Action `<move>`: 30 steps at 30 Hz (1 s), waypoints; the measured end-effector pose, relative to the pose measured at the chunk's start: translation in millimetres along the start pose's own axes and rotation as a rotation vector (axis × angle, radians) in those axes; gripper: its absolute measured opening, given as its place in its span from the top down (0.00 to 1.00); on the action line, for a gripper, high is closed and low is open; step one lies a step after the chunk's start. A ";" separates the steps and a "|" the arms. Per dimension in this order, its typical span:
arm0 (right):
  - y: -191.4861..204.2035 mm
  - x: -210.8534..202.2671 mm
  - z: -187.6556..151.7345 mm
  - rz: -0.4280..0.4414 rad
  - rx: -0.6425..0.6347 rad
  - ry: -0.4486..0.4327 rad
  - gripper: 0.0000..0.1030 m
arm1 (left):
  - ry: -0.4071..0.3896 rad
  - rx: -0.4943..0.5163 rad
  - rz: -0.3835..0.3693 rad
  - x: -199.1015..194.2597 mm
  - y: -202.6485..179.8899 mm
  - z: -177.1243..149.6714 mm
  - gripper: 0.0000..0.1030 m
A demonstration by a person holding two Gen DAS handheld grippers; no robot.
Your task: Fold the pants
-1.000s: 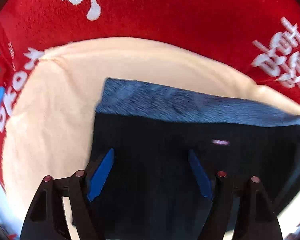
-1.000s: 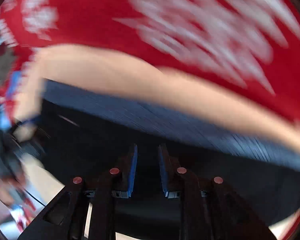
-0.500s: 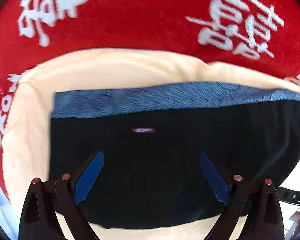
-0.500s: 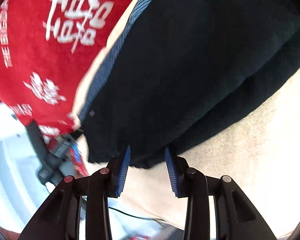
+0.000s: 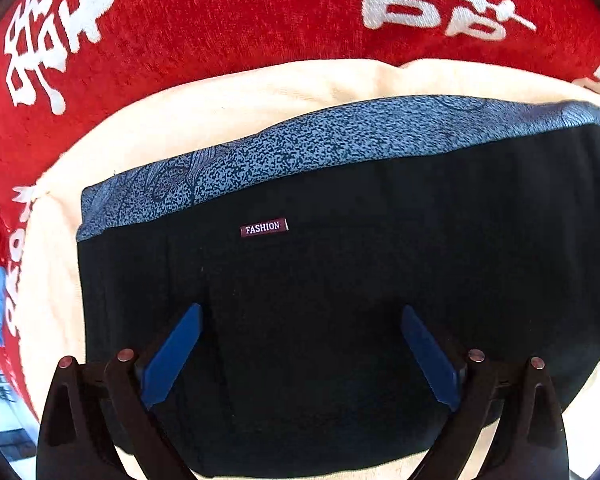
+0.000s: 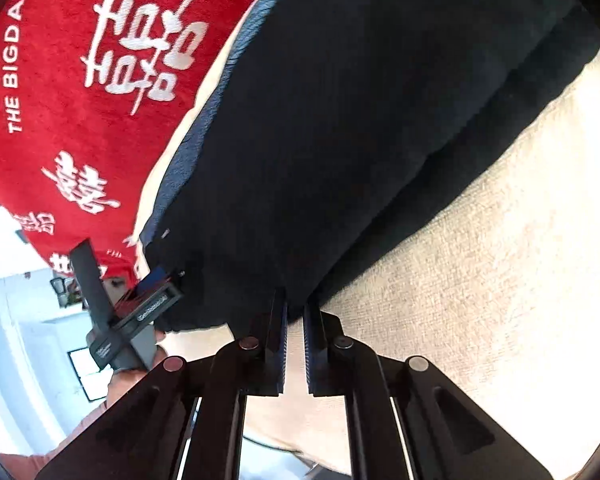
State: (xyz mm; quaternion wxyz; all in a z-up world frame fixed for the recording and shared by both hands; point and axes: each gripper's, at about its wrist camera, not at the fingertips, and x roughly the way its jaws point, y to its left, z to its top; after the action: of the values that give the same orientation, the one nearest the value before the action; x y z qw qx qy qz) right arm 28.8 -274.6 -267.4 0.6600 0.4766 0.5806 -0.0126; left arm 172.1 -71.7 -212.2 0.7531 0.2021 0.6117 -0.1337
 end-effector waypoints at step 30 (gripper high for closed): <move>-103.2 -125.9 72.6 0.023 0.238 -0.285 0.95 | 0.025 -0.007 -0.130 -31.1 -133.0 11.2 0.04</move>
State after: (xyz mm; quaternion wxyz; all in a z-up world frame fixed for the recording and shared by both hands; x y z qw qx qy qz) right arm -16.2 -445.2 -242.1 0.6747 0.5513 0.4701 -0.1407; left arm 115.4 -195.7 -198.7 0.7358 0.1608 0.6334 -0.1776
